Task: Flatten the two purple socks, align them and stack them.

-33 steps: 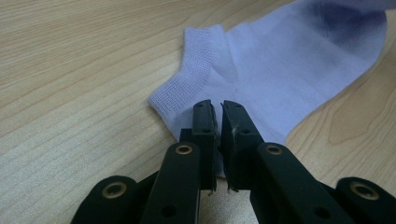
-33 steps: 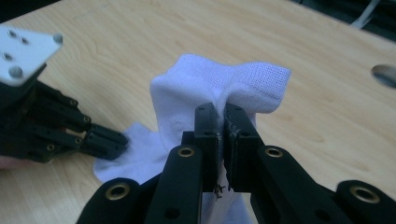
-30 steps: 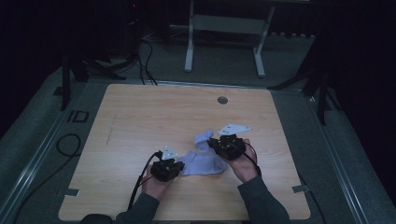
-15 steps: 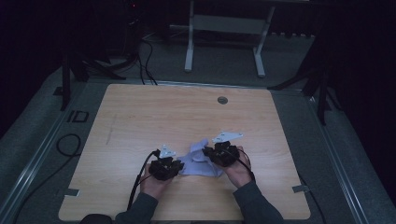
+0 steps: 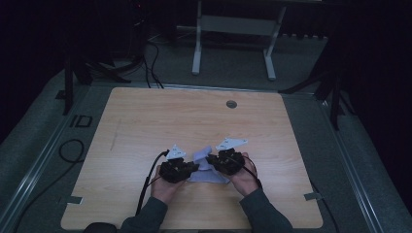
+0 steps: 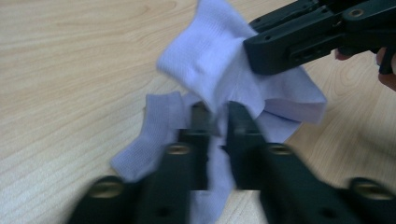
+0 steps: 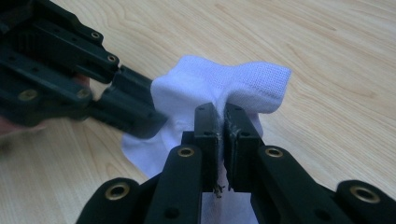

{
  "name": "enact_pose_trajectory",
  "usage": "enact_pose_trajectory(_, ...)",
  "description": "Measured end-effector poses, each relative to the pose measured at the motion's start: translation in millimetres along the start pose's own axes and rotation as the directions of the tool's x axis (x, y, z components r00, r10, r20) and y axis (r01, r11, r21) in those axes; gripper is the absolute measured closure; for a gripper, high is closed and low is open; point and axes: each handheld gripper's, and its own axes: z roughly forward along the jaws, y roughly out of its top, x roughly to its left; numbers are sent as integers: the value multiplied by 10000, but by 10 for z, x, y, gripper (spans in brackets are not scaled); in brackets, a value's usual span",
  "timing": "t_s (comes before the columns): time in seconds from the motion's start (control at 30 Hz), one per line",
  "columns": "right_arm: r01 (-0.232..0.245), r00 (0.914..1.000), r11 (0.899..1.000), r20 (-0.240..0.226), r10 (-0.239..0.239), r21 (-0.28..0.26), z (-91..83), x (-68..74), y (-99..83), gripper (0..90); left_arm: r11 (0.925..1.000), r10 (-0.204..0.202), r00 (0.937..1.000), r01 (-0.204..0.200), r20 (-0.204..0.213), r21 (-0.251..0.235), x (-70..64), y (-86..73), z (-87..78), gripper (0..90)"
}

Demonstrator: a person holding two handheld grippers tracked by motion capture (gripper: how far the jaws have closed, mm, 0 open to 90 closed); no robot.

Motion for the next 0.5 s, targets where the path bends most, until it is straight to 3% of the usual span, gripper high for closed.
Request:
enact_pose_trajectory(0.13,-92,9996,9999,-272,89,-97,-27,-2,2,739,10000,84,9998,-84,-155,-5,-9,1,-24,888)
enact_pose_trajectory(0.17,-160,9988,9992,-464,143,-366,-87,-24,9,695,10000,67,9997,-67,-220,-14,-2,1,-32,890)
enact_pose_trajectory(0.3,-452,9989,9959,-158,441,-784,-288,-140,-1,684,10000,-8,9991,8,-421,2,33,-14,-63,889)
enact_pose_trajectory(0.37,-593,9977,9968,291,609,-535,-351,-207,-45,686,10000,-73,9988,74,-486,29,53,-27,-67,889)
enact_pose_trajectory(0.5,-915,9923,9940,894,860,595,-295,-310,-204,686,9999,-62,9984,69,-556,126,69,-47,-70,889)
